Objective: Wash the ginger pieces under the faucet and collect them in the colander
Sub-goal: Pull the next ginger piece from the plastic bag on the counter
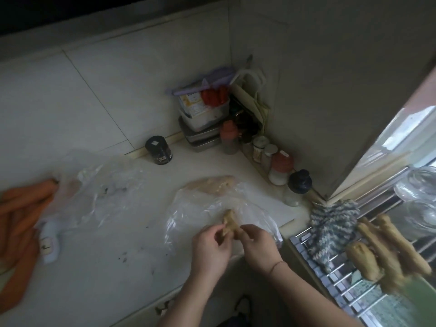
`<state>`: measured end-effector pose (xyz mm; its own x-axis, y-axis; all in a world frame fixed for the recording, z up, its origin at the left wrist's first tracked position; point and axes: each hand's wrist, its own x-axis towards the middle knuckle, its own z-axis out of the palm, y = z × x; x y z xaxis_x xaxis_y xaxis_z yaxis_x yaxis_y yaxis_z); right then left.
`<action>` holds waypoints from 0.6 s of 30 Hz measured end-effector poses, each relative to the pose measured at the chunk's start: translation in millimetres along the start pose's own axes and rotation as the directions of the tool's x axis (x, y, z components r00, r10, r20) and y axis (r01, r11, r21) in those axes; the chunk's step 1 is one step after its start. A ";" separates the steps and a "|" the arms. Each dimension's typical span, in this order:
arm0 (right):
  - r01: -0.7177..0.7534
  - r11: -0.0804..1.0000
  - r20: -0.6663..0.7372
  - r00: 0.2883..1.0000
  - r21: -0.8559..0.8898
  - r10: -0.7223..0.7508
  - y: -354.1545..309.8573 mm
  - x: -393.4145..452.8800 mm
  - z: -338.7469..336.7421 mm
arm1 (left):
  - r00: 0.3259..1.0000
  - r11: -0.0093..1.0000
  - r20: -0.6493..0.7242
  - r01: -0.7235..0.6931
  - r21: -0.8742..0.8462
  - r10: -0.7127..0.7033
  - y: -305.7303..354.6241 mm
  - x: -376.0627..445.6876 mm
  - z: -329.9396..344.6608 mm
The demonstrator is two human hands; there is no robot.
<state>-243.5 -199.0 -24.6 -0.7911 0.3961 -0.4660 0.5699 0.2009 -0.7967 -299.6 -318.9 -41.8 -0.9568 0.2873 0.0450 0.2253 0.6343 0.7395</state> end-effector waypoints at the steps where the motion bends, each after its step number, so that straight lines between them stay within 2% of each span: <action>1: -0.023 0.993 0.009 1.000 0.119 0.022 -3.6 -4.1 -1.9 | 0.999 0.998 -0.045 -0.027 -0.063 0.024 1.7 -6.7 -0.7; 4: -0.065 0.928 0.034 0.998 0.367 0.057 -6.9 -19.6 -12.7 | 0.968 0.952 -0.083 -0.250 -0.179 0.239 3.5 -30.5 -0.9; 6: -0.040 0.895 0.029 0.999 0.444 0.030 4.3 -30.2 -25.5 | 0.906 0.882 -0.077 -0.423 -0.210 0.416 4.9 -43.4 0.1; 8: -0.002 0.820 0.030 0.999 0.573 -0.018 24.0 -44.3 -44.0 | 0.870 0.827 -0.120 -0.492 -0.271 0.478 10.7 -50.9 6.0; 10: 0.040 0.738 0.019 0.997 0.673 -0.072 44.9 -65.2 -68.1 | 0.919 0.833 -0.151 -0.394 -0.388 0.365 28.8 -57.2 20.5; 12: 0.134 0.754 -0.076 0.991 0.643 -0.111 69.4 -88.0 -96.6 | 0.981 0.827 -0.066 -0.191 -0.529 0.185 57.1 -66.3 42.2; 13: 0.180 0.779 -0.136 0.983 0.600 -0.122 81.3 -100.0 -110.9 | 0.990 0.803 0.005 -0.113 -0.585 0.143 72.3 -71.5 54.1; 15: 0.254 0.789 -0.232 0.962 0.560 -0.146 102.6 -124.7 -136.7 | 0.980 0.764 0.133 -0.028 -0.645 0.148 100.9 -82.4 79.2; 18: 0.301 0.693 -0.339 0.937 0.655 -0.086 132.8 -162.1 -165.9 | 0.922 0.718 0.294 0.026 -0.696 0.251 146.4 -104.2 116.7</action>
<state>-2.7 -87.9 8.9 -0.7150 0.6576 -0.2374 0.0111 -0.3288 -0.9443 -145.4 -172.2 -16.6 -0.7716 0.6354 0.0299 0.0088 -0.0365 0.9993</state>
